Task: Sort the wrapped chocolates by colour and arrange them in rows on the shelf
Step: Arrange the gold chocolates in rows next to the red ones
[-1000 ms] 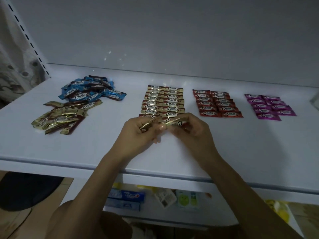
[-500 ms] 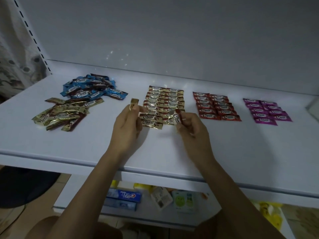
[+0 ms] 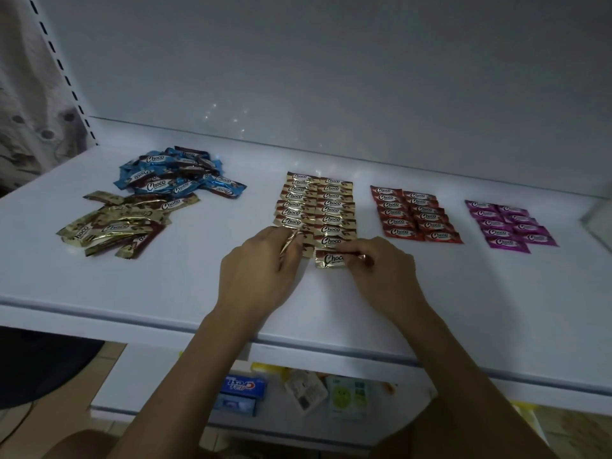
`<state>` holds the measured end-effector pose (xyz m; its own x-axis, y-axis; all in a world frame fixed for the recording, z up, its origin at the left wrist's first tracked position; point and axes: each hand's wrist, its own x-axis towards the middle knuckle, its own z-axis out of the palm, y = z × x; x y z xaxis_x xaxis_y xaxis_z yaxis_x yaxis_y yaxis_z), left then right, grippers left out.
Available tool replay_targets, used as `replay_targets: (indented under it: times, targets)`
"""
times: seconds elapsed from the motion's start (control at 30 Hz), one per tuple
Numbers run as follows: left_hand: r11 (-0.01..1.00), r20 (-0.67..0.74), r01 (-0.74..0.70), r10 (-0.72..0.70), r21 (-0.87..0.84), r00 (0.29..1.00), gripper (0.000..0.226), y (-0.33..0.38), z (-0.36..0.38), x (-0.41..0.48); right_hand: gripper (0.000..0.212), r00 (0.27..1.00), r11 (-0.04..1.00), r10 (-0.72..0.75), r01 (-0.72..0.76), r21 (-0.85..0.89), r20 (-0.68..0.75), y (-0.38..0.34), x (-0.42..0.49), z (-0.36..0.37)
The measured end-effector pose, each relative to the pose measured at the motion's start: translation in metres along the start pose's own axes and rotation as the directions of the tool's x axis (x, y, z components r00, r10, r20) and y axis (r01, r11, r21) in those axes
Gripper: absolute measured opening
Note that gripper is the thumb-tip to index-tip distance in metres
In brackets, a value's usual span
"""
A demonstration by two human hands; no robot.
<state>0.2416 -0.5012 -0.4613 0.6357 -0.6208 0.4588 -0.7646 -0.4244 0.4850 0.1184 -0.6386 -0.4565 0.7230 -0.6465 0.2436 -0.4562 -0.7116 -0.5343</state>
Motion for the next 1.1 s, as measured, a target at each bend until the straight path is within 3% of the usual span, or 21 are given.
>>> replay_targets:
  times: [0.13, 0.3, 0.43, 0.77, 1.1]
  targets:
    - [0.999, 0.026, -0.024, 0.023, 0.049, 0.999, 0.027, 0.001, 0.0, 0.0, 0.023, 0.988, 0.989, -0.123, 0.114, -0.096, -0.095, 0.007, -0.008, 0.004]
    - [0.996, 0.032, -0.035, 0.032, 0.077, 0.999, 0.042, 0.001, -0.001, -0.001, 0.025, 0.978, 0.975, -0.197, 0.19, -0.117, -0.06, 0.009, -0.007, 0.009]
    - [0.997, 0.044, -0.014, 0.01, 0.078, 0.999, 0.034, 0.001, 0.001, 0.001, 0.02, 0.968, 0.966, -0.242, 0.235, -0.105, -0.06, 0.01, -0.006, 0.012]
    - [0.997, 0.03, -0.001, -0.001, 0.074, 1.0, 0.036, 0.001, 0.001, 0.0, 0.022, 0.934, 0.919, -0.318, 0.263, -0.294, -0.161, 0.007, 0.004, 0.013]
    - [0.993, 0.049, 0.0, -0.006, 0.118, 0.999, 0.035, 0.0, 0.002, 0.0, 0.021, 0.928, 0.911, -0.343, 0.291, -0.292, -0.146, 0.005, 0.006, 0.014]
